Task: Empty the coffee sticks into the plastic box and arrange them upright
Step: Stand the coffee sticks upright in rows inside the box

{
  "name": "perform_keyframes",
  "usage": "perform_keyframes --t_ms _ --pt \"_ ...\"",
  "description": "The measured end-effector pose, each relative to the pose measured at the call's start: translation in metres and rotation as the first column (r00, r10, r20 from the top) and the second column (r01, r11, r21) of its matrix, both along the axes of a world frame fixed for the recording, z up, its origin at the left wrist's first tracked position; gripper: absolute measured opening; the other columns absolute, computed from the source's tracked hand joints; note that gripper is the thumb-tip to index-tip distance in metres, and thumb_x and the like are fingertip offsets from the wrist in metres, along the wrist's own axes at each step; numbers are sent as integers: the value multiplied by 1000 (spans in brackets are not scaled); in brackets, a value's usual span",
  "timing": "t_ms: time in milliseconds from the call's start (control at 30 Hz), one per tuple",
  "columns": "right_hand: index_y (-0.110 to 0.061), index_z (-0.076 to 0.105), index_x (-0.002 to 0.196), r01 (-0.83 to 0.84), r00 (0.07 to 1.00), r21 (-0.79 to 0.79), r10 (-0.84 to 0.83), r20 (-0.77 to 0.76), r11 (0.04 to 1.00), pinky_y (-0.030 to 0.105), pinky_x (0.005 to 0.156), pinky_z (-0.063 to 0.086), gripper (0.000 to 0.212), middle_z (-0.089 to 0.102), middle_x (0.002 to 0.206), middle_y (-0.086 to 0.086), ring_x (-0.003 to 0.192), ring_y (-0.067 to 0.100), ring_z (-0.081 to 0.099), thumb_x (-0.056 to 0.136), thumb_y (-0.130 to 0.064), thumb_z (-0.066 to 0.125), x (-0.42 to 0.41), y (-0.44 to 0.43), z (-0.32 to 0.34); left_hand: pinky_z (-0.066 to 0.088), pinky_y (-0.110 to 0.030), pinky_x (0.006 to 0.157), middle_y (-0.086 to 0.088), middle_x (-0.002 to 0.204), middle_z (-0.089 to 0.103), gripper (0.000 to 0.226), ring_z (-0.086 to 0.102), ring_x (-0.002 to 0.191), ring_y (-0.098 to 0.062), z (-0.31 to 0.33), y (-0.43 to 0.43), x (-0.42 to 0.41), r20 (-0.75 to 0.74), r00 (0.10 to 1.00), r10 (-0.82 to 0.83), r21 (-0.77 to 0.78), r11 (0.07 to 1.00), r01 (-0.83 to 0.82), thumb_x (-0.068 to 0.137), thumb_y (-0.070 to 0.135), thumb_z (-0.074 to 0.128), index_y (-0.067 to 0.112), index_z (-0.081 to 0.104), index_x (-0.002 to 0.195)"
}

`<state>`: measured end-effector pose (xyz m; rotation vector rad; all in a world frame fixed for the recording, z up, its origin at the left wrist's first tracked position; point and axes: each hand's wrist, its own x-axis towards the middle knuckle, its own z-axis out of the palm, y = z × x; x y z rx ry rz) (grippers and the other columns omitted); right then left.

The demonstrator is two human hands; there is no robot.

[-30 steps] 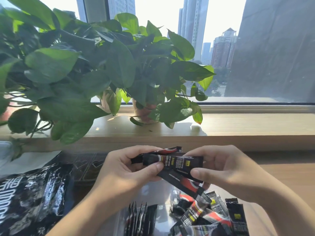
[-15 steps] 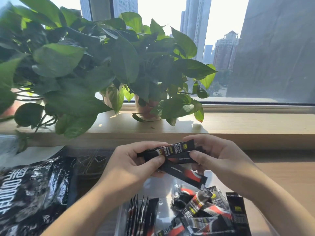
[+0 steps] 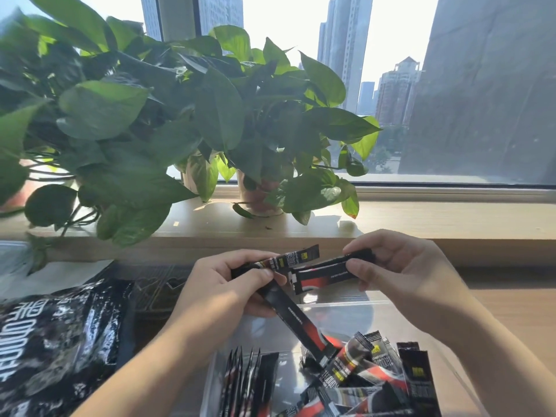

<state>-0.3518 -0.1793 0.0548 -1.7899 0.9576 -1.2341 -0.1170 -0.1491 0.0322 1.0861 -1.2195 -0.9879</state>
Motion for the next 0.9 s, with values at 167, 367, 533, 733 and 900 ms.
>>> perform_keyframes --t_ms 167,367,533,733,900 --pt "-6 76 89 -60 989 -130 77 124 990 26 61 61 15 75 80 7 66 20 69 74 -5 72 -1 4 1 64 -37 70 -15 90 78 31 76 79 -27 0 0 0 -8 999 -45 8 999 45 91 -10 58 12 81 93" --pt "-9 75 94 -3 997 -181 16 73 984 20 61 60 25 79 84 4 67 18 74 69 -5 75 9 3 -5 58 -20 64 -8 94 79 41 74 79 -15 6 9 -4 37 986 -161 7 987 161 91 -14 55 17 81 93" --pt "-18 81 99 -74 994 -131 83 66 989 20 61 59 34 80 81 6 59 14 70 68 -5 77 13 5 -9 58 -28 84 -5 103 78 36 74 100 -23 4 10 -4 105 963 -246 33 969 244 94 -6 60 23 79 105" --pt "-20 82 88 -85 994 -159 95 59 984 22 57 57 24 75 72 13 51 16 63 69 -6 78 13 6 -8 55 -32 94 -4 106 78 30 72 104 -22 4 12 -3 128 950 -285 42 959 282 92 -2 65 19 76 110" --pt "-2 78 85 -69 983 -81 82 162 994 17 52 54 16 75 65 6 48 12 66 74 9 73 13 6 -5 55 -25 92 -2 107 77 49 72 104 -17 -1 8 -2 124 974 -191 -13 981 195 91 -13 59 20 60 127"
